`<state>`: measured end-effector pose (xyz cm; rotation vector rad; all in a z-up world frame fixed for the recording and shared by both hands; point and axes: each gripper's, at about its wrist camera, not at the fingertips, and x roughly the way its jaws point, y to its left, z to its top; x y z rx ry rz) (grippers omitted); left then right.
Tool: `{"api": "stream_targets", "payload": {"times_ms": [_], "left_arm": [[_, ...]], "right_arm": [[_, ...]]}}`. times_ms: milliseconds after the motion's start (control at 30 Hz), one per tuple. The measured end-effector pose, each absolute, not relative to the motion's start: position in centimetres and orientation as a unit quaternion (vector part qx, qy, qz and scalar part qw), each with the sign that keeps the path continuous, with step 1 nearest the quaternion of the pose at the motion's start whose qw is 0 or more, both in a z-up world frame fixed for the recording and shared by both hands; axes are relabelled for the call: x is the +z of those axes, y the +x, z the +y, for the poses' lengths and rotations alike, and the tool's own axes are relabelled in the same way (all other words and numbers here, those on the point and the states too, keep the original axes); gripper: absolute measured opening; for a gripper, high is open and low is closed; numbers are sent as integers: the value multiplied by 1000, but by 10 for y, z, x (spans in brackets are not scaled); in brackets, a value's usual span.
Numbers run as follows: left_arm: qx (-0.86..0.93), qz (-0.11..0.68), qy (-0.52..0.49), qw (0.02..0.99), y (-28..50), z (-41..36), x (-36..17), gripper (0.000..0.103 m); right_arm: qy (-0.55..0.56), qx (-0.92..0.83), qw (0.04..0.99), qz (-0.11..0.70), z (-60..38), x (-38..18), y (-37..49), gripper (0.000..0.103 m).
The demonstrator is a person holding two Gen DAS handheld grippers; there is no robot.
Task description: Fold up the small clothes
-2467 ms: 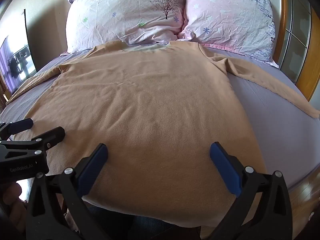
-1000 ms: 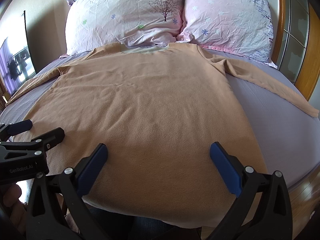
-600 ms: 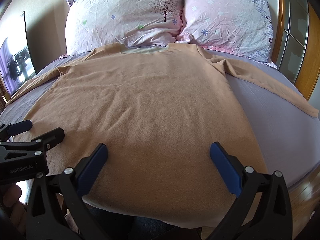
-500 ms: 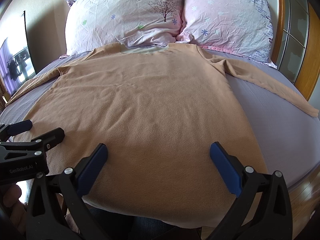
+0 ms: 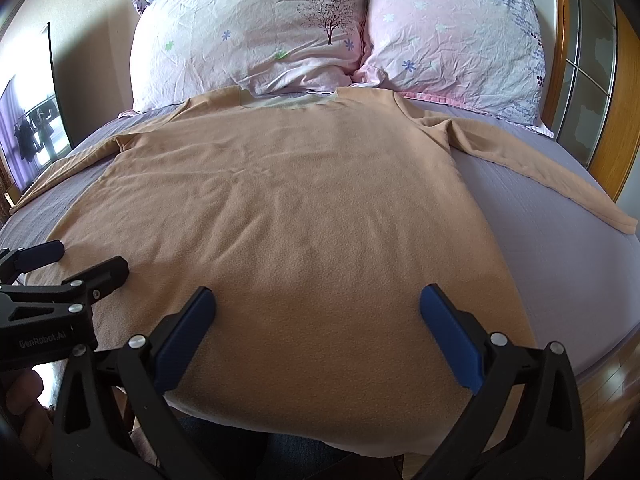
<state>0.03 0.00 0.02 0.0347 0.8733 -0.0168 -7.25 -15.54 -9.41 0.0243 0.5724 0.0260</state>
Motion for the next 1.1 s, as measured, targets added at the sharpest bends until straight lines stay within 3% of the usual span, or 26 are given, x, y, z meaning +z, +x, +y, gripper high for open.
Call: {"api": "stream_targets", "payload": {"times_ms": [233, 433, 467, 533, 567, 633, 800, 867, 933, 1033, 1100], "left_arm": [[-17, 413, 26, 910, 2, 2, 0, 102], [-74, 390, 1, 918, 9, 12, 6, 102], [-91, 386, -17, 918, 13, 16, 8, 102], [-119, 367, -55, 921, 22, 27, 15, 102], [-129, 348, -67, 926, 25, 32, 20, 102], [-140, 322, -78, 933, 28, 36, 25, 102], [-178, 286, -120, 934, 43, 51, 36, 102], [-185, 288, -141, 929, 50, 59, 36, 102], [-186, 290, -168, 923, 59, 70, 33, 102], [-161, 267, -183, 932, 56, 91, 35, 102], [-146, 245, -176, 942, 54, 103, 40, 102]], "right_arm": [[27, 49, 963, 265, -174, -84, -68, 101], [199, -57, 960, 190, -340, -27, -61, 99], [251, -95, 943, 199, -382, -26, -54, 94], [329, -141, 906, 228, -438, -35, -41, 63], [381, -158, 878, 242, -472, -44, -33, 58], [450, -188, 836, 251, -515, -62, -20, 56], [490, -224, 807, 243, -550, -81, 9, 53], [492, -243, 802, 235, -556, -82, 18, 42], [498, -246, 799, 228, -564, -89, 27, 9], [475, -252, 815, 217, -564, -81, 32, 7], [391, -223, 877, 169, -530, -34, 38, 7]]}}
